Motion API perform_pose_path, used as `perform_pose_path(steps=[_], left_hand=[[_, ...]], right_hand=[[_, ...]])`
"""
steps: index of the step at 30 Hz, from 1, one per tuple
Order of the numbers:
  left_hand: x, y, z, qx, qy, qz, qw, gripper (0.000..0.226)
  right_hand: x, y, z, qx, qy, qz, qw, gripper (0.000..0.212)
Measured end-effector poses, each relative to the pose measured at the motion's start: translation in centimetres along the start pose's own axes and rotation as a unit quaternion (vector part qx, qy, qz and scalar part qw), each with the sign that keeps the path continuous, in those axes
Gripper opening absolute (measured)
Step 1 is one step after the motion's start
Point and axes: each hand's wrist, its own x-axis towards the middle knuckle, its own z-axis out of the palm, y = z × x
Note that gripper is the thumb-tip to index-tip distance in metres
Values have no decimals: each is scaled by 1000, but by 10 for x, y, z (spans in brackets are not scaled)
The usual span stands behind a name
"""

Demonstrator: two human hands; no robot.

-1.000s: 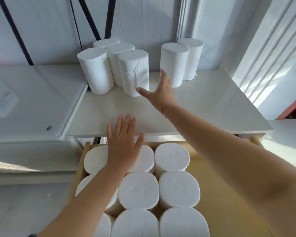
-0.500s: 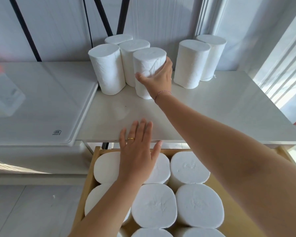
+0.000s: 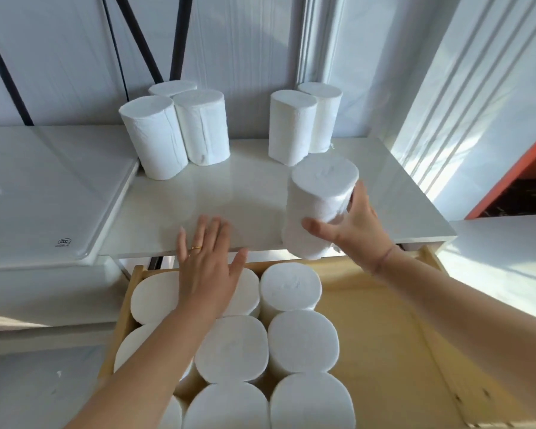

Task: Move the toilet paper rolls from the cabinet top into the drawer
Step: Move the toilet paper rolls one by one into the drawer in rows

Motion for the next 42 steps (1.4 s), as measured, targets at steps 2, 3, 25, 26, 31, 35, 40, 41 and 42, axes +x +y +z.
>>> perform_pose_path(steps=[2,3,25,26,31,35,40,41,42], left_hand=[[-4,17,-1,-22,-5,17,1000,71],[-8,29,-1,-34,-10,37,999,73],[-44,79,14,-35,-161,175,971,68],[-44,81,14,-37,-166,181,969,68],[-44,84,17,-36,-169,188,967,70],[-45,84,18,-32,-168,189,967,74],[-46,86,17,-14,-144,187,972,79],[-45,87,15,-7,-132,188,973,78],[-44,88,14,-5,-118,188,975,77]], right_hand=[[-31,5,-35,-6,-6,12,1000,92],[-46,9,-50,-10,-11,18,1000,94],[-87,70,-82,103,-130,459,873,84],[-84,67,-82,137,-123,469,863,75],[-83,70,-55,254,-55,510,820,62],[-77,66,-34,276,-28,500,820,53],[-75,61,-36,271,-52,496,823,51],[-74,60,-39,222,-73,495,837,51],[-73,59,-42,112,-111,479,864,53]])
